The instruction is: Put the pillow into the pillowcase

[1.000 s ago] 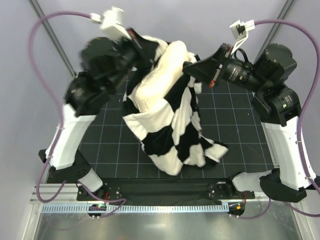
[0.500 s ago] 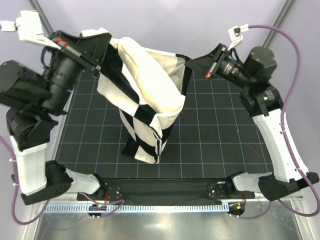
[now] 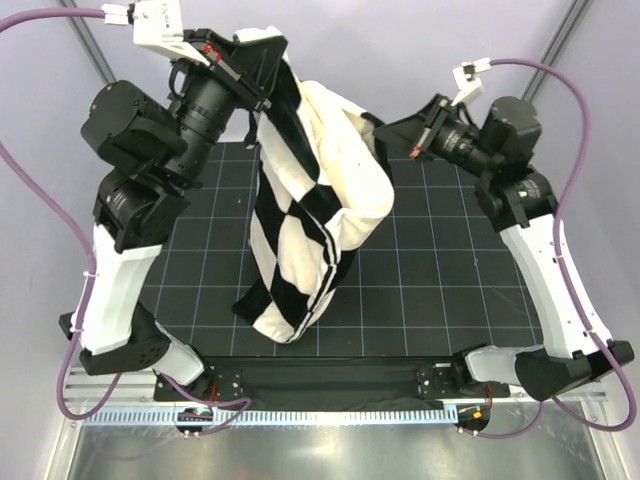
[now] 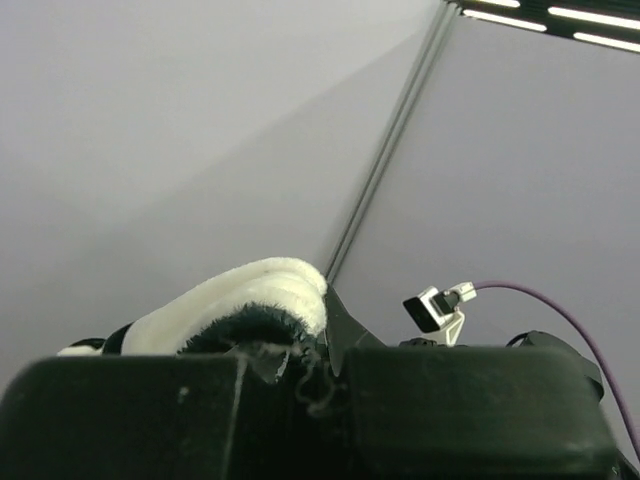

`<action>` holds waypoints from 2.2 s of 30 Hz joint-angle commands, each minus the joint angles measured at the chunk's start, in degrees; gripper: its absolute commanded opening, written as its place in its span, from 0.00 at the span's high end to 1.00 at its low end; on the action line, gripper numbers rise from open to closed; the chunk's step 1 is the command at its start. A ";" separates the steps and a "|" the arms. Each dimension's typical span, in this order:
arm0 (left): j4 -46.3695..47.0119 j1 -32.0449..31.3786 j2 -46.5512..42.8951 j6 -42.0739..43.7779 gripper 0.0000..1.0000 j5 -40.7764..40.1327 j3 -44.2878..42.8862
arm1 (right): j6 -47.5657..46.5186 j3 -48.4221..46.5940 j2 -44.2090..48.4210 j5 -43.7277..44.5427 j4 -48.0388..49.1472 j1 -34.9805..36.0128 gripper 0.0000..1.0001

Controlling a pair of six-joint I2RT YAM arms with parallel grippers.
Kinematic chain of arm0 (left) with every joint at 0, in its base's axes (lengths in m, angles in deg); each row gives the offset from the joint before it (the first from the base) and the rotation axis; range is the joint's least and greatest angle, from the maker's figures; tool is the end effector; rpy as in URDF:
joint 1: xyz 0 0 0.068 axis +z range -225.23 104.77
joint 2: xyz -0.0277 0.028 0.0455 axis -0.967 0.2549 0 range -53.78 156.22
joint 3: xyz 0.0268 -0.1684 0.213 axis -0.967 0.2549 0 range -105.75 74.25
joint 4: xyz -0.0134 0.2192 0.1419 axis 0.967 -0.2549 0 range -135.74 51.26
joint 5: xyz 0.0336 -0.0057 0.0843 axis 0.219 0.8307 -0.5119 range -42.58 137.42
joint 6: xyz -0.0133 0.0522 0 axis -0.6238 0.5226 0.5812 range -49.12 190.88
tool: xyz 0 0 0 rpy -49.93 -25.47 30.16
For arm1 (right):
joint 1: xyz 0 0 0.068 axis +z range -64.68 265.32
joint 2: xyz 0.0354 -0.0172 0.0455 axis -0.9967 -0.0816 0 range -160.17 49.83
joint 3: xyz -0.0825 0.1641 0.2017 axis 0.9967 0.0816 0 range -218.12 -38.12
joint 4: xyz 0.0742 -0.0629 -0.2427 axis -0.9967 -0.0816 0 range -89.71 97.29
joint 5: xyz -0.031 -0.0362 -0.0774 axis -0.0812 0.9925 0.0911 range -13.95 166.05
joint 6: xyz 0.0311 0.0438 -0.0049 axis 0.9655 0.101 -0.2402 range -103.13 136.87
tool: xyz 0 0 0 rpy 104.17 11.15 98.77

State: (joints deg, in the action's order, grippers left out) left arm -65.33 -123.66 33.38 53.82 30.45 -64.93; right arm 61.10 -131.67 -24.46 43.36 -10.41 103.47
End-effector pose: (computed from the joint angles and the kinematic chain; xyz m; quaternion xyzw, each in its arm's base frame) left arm 0.1457 -0.1487 0.6537 0.0227 0.5423 -0.3859 0.7459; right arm 0.2449 0.1005 0.5079 -0.0455 0.6974 0.5240 0.4868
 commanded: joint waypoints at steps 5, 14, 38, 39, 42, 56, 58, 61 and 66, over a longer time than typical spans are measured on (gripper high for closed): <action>24.64 -0.88 11.17 -11.84 1.00 14.31 -1.70 | -5.65 -9.78 5.29 0.98 -5.25 -14.70 0.96; 29.48 -4.05 15.81 -16.19 1.00 14.79 -8.24 | 8.39 -25.00 0.29 -10.88 7.87 -26.24 0.96; 24.38 3.11 8.52 -15.56 0.99 10.39 -7.14 | 26.22 -21.77 -5.53 -17.13 24.51 -22.85 0.96; 24.39 1.51 10.65 -15.55 0.99 10.03 -7.77 | 27.74 -21.23 -5.26 -17.93 25.94 -22.90 0.96; 28.15 -3.07 16.81 -15.28 0.99 9.77 -9.53 | 34.14 -21.05 -5.35 -21.09 29.54 -30.53 0.96; 30.99 1.39 5.24 -13.25 1.00 -0.85 7.92 | 42.11 -32.06 -10.72 -22.25 34.75 -35.39 0.96; 31.25 5.94 -0.89 -16.94 1.00 -1.22 14.51 | 37.71 -24.94 -7.99 -21.28 32.03 -30.74 0.96; 31.34 11.23 -8.02 -19.85 1.00 -2.71 25.16 | 30.49 -17.47 -6.32 -18.57 28.86 -22.31 0.96; 28.53 18.18 -13.94 -18.46 1.00 -5.26 29.94 | 26.61 -15.75 -9.47 -13.99 28.33 -8.60 0.96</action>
State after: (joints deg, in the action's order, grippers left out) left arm -41.55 -108.10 22.60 35.29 29.47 -33.50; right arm 91.92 -145.60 -32.87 24.78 17.00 89.11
